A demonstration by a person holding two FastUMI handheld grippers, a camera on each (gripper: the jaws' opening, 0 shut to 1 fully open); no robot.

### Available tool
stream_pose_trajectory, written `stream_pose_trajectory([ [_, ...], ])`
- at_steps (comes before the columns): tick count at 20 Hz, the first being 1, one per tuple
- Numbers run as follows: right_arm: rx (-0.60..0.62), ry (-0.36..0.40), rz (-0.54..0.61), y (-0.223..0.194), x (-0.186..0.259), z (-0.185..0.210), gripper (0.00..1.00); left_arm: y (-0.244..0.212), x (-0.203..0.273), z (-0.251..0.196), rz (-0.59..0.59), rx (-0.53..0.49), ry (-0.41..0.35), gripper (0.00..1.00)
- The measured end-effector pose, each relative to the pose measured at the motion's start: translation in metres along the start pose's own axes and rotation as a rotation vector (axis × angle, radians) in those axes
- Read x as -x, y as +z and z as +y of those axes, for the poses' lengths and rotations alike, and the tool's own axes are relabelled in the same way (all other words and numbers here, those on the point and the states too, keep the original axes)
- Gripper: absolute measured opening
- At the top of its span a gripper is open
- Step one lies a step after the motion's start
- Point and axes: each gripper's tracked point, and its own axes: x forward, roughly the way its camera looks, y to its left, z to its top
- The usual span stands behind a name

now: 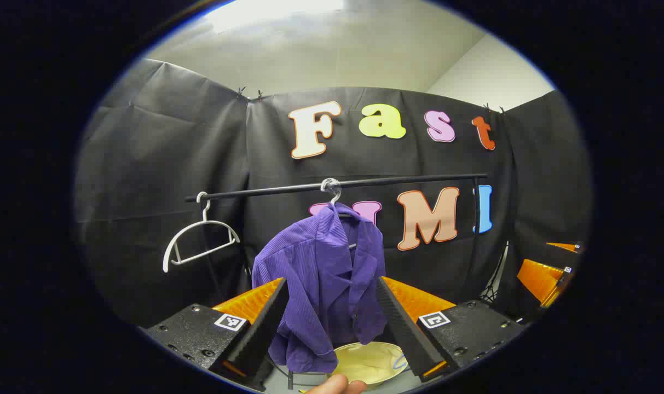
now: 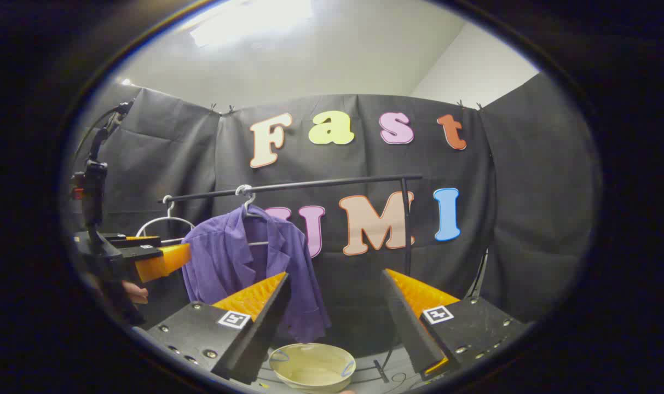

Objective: Grasp the clothes on the hanger with both hands and then place them into the laundry hamper below.

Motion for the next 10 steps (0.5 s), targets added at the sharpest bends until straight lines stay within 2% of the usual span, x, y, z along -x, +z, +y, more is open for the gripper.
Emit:
stream_pose_trajectory([
  [10,-0.007,0.065,0.03,-0.007,-0.007,0.006,0.98,-0.017,0.008,-0.011,0.001,-0.057,0.021,0.99],
])
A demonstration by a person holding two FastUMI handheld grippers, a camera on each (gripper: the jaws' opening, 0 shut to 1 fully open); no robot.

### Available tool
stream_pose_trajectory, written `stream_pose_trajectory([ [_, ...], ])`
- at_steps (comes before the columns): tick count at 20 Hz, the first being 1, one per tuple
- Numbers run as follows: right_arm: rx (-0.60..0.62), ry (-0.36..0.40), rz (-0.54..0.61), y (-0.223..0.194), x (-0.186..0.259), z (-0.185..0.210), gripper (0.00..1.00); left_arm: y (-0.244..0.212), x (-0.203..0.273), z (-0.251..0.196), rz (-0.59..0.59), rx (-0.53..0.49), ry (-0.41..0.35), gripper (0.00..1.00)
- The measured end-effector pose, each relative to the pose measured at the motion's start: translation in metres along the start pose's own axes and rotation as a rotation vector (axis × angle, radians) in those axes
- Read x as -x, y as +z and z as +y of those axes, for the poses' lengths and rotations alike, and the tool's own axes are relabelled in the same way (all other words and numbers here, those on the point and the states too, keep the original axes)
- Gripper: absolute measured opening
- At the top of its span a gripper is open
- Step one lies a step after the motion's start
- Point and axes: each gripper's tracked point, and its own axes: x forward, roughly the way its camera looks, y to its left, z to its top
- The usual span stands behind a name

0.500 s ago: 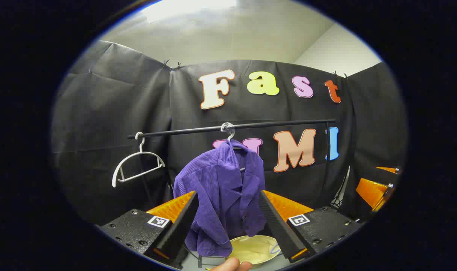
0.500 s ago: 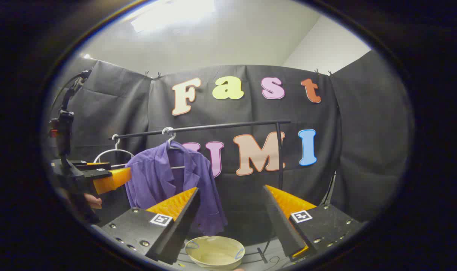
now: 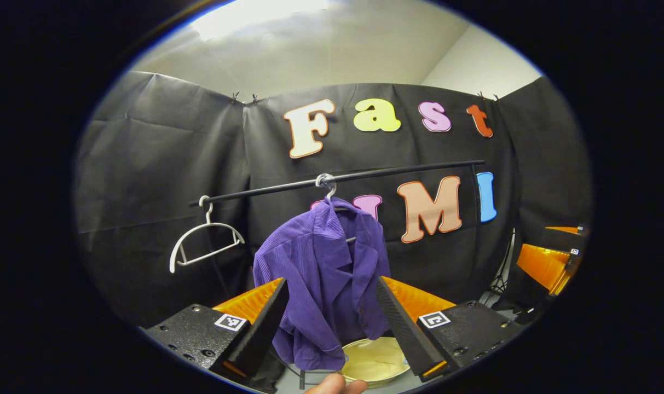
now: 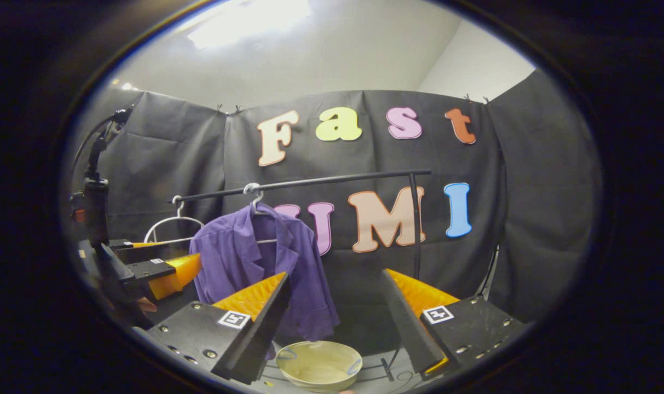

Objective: Grasp the clothes on the hanger with both hands and then place them into the laundry hamper below.

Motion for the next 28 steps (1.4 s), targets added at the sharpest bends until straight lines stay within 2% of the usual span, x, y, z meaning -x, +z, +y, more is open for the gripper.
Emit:
stream_pose_trajectory([
  [7,-0.037,0.032,0.046,-0.019,-0.03,0.004,0.98,-0.034,-0.022,-0.005,0.027,0.002,0.015,0.99],
  [11,-0.011,0.007,0.075,-0.033,-0.06,-0.002,0.98,-0.05,-0.07,-0.006,-0.001,-0.008,0.05,0.99],
  [14,0.045,-0.03,0.107,-0.043,-0.087,-0.014,0.98,-0.058,-0.113,-0.02,-0.017,-0.013,0.049,0.99],
  [19,0.064,-0.062,0.158,-0.056,-0.148,-0.015,0.99,-0.08,-0.173,-0.017,0.014,0.011,0.077,0.99],
  [24,0.104,-0.07,0.2,-0.083,-0.216,-0.007,0.99,-0.108,-0.222,0.003,0.07,0.011,0.207,0.99],
  [26,0.111,-0.039,0.23,-0.095,-0.233,0.003,0.99,-0.112,-0.229,0.006,0.069,-0.008,0.245,0.98],
  [28,0.101,0.031,0.254,-0.11,-0.248,0.019,0.99,-0.116,-0.233,0.01,0.076,-0.009,0.283,0.97],
])
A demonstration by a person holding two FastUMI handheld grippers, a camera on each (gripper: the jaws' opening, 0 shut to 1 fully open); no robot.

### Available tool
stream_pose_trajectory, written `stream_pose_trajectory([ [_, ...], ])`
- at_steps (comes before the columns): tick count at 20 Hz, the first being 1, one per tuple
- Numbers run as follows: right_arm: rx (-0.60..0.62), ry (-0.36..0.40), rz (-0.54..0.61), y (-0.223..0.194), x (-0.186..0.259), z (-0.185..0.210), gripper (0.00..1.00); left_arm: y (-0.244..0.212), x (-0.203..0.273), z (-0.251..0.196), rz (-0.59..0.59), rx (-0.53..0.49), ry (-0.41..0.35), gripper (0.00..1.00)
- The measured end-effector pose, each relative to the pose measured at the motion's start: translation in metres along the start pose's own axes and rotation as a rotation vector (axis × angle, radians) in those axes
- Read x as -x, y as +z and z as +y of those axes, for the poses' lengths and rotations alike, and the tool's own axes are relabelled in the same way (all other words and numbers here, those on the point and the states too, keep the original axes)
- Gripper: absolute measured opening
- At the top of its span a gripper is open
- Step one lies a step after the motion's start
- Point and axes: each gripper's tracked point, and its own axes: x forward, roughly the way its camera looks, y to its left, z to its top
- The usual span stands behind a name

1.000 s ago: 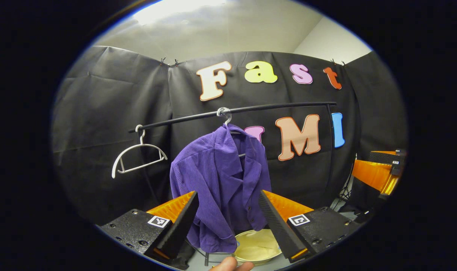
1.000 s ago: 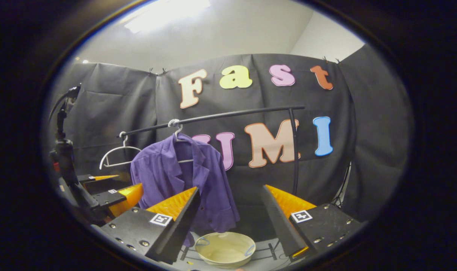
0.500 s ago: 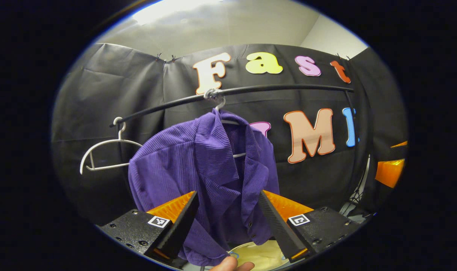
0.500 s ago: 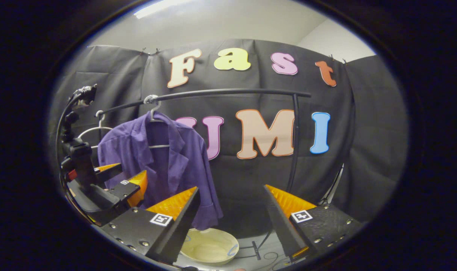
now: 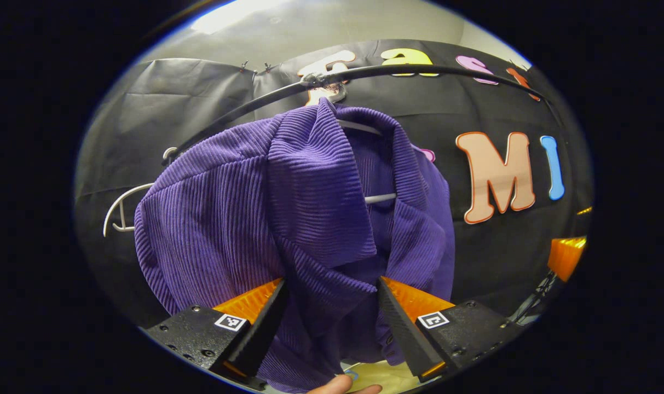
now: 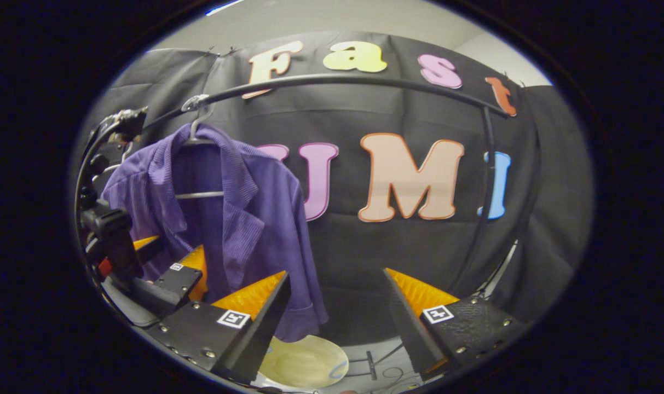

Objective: Grasp the clothes on the hanger with both hands and then place them into the laundry hamper below.

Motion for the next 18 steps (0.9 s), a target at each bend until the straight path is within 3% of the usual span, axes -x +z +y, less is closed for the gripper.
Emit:
stream_pose_trajectory([
  [2,-0.007,0.083,0.009,-0.004,-0.02,0.015,0.99,0.0,-0.008,0.007,0.019,0.01,0.041,0.95],
  [4,-0.037,0.184,0.012,-0.002,-0.037,0.032,0.99,0.005,-0.009,0.021,0.035,0.008,0.085,0.85],
  [5,-0.055,0.244,0.012,-0.001,-0.046,0.044,0.94,0.009,-0.008,0.031,0.021,0.015,0.12,0.76],
  [7,-0.073,0.326,0.001,0.004,-0.061,0.065,0.99,0.02,-0.005,0.046,-0.007,0.038,0.163,0.62],
  [10,-0.081,0.422,-0.019,0.008,-0.074,0.098,0.99,0.02,0.003,0.051,-0.008,-0.006,0.156,0.41],
  [11,-0.084,0.441,-0.023,0.008,-0.079,0.107,0.98,0.022,0.006,0.051,-0.023,-0.011,0.14,0.31],
  [15,-0.122,0.464,-0.006,-0.002,-0.095,0.127,0.99,0.011,0.016,0.059,0.0,-0.035,0.154,0.1],
  [17,-0.145,0.477,0.013,-0.006,-0.101,0.137,0.93,-0.002,0.018,0.06,0.051,-0.02,0.145,0.1],
  [18,-0.151,0.486,0.016,-0.005,-0.102,0.14,0.99,-0.005,0.022,0.054,0.071,0.005,0.109,0.08],
])
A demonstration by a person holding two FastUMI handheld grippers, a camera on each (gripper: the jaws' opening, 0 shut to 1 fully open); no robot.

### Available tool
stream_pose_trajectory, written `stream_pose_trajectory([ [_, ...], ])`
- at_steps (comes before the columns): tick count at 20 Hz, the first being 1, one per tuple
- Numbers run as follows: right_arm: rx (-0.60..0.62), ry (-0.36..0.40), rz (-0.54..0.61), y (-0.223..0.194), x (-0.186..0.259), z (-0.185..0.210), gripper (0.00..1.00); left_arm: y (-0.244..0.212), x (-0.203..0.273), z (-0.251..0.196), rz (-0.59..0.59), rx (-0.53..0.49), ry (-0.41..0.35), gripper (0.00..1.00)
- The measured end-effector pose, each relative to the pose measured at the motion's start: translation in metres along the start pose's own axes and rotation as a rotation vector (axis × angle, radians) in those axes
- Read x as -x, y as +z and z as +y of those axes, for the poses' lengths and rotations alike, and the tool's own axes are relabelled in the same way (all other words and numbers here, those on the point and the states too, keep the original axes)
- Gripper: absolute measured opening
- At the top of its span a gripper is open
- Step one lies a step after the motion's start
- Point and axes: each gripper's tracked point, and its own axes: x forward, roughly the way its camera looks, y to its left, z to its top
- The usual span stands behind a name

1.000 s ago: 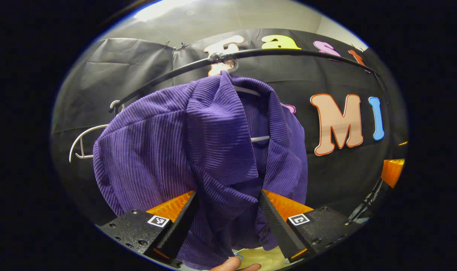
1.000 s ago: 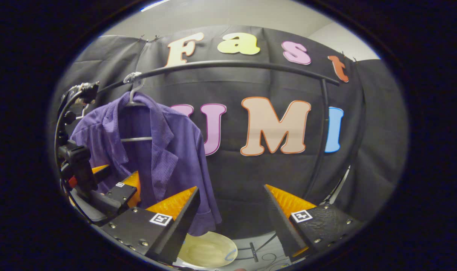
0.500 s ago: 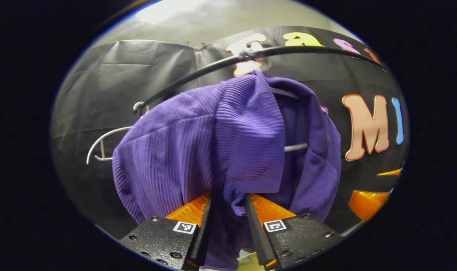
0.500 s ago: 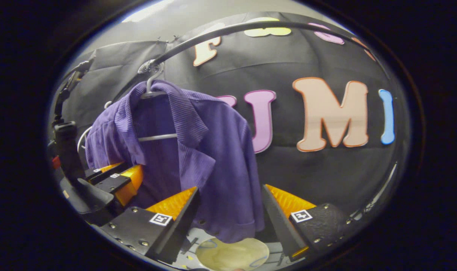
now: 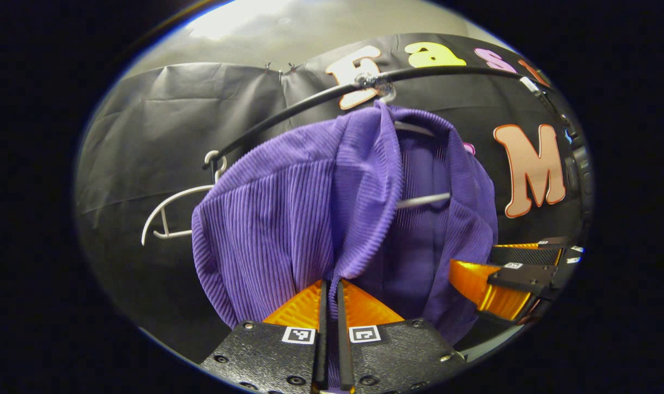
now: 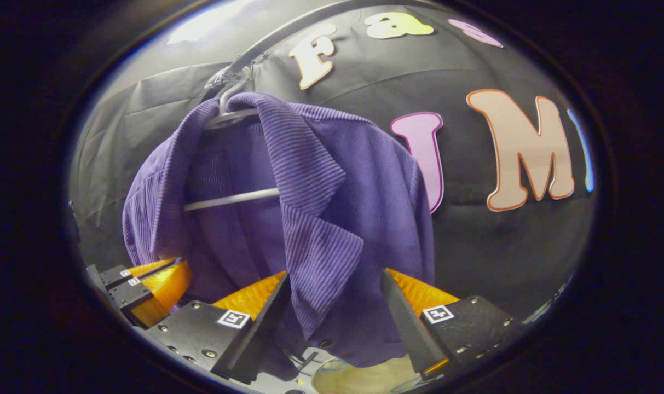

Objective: Grasp the clothes on the hanger with both hands and then place them into the laundry hamper below.

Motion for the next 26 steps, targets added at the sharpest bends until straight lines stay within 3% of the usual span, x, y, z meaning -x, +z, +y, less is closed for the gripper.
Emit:
stream_pose_trajectory([
  [1,0.008,-0.001,-0.008,0.002,-0.004,0.0,0.85,0.0,0.002,-0.004,0.007,0.018,-0.032,0.04],
  [4,0.037,-0.03,-0.04,0.013,-0.006,-0.003,0.43,0.009,0.008,0.003,-0.018,0.021,-0.051,0.02],
  [5,0.034,-0.02,-0.025,0.013,-0.004,0.001,0.4,0.008,0.008,0.002,-0.014,0.012,-0.06,0.05],
  [6,0.03,-0.001,-0.009,0.014,-0.008,0.005,0.38,0.01,0.008,0.001,-0.011,0.006,-0.068,0.02],
  [8,-0.004,-0.02,-0.001,0.018,-0.007,0.005,0.02,0.012,0.011,0.002,-0.001,0.013,-0.091,0.01],
  [13,-0.01,0.09,0.075,0.011,0.012,0.032,0.04,0.028,0.033,0.015,-0.005,0.053,-0.144,0.01],
  [17,0.023,0.058,0.015,0.029,0.031,0.027,0.04,0.037,0.064,0.035,0.042,0.106,-0.213,0.0],
  [18,0.033,0.067,-0.013,0.036,0.037,0.028,0.0,0.043,0.071,0.042,0.036,0.094,-0.218,0.0],
  [19,0.051,0.067,-0.028,0.04,0.038,0.029,0.04,0.049,0.08,0.052,0.033,0.076,-0.216,0.0],
  [26,0.098,0.043,-0.058,0.056,0.05,0.028,0.02,0.105,0.102,0.106,-0.018,0.062,-0.213,0.0],
])
